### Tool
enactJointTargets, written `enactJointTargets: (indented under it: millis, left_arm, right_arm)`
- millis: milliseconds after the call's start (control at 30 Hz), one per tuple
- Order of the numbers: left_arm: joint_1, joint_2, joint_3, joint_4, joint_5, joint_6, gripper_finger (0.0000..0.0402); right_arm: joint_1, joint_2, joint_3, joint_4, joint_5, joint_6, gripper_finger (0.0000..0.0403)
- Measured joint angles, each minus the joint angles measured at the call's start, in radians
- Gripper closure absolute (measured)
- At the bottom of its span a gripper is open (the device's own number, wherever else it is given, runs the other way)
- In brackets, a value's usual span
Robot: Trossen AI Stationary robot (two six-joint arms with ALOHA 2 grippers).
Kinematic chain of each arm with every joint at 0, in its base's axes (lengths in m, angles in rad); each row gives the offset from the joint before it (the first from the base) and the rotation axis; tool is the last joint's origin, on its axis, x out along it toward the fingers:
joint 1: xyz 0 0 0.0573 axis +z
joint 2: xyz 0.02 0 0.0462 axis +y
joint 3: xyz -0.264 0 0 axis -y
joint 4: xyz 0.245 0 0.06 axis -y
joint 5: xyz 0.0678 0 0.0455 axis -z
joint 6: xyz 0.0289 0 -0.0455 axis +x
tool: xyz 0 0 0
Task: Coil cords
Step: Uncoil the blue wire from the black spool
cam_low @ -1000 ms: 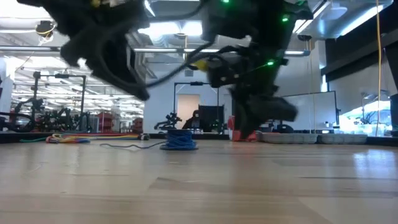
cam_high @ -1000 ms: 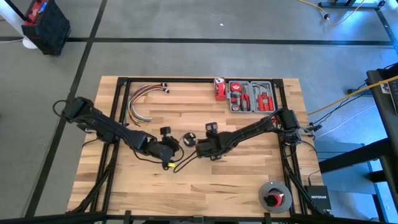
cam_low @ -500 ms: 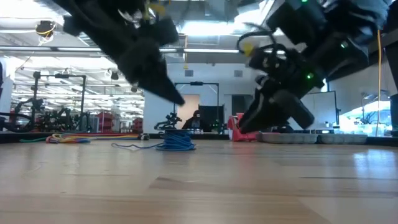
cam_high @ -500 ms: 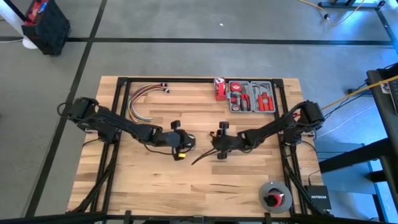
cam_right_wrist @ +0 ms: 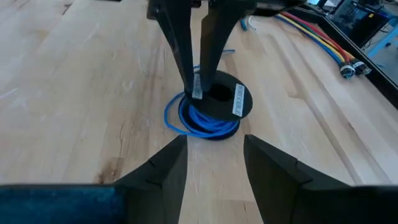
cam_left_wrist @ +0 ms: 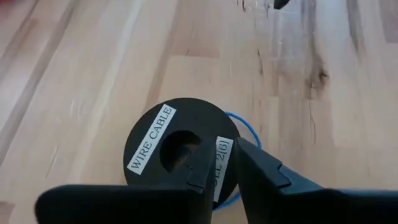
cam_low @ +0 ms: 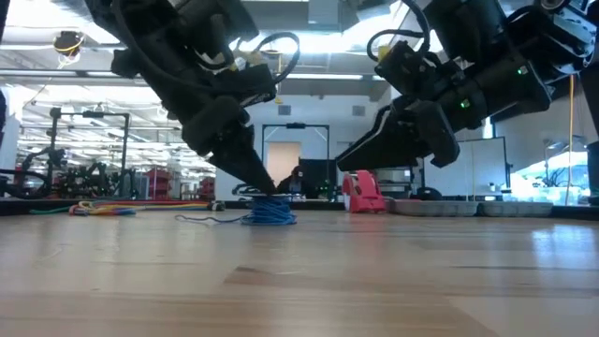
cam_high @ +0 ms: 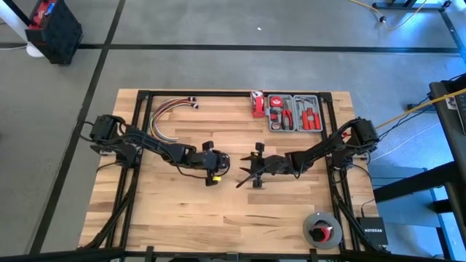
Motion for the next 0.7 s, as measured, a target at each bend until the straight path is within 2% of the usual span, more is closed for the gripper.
enactJointTargets:
  millis: [333,533,700]
  left_arm:
    - [-0.084,-0.106,0.004,-0.043,-0.014,0.01,0.0352]
    - [-0.106,-0.084,0.004,-0.015,-0.029,0.191,0.0348]
    - [-0.071,-0.079,0.003,0.107,-0.081,0.425,0.0297]
  right_arm:
    - [0.0,0.0,0.0,0.009,-0.001,0.001,0.0242]
    - [0.001,0.0,0.0,0.022,-0.001,0.001,0.0242]
    - [0.001,0.0,0.001,0.022,-0.002,0.001,0.0242]
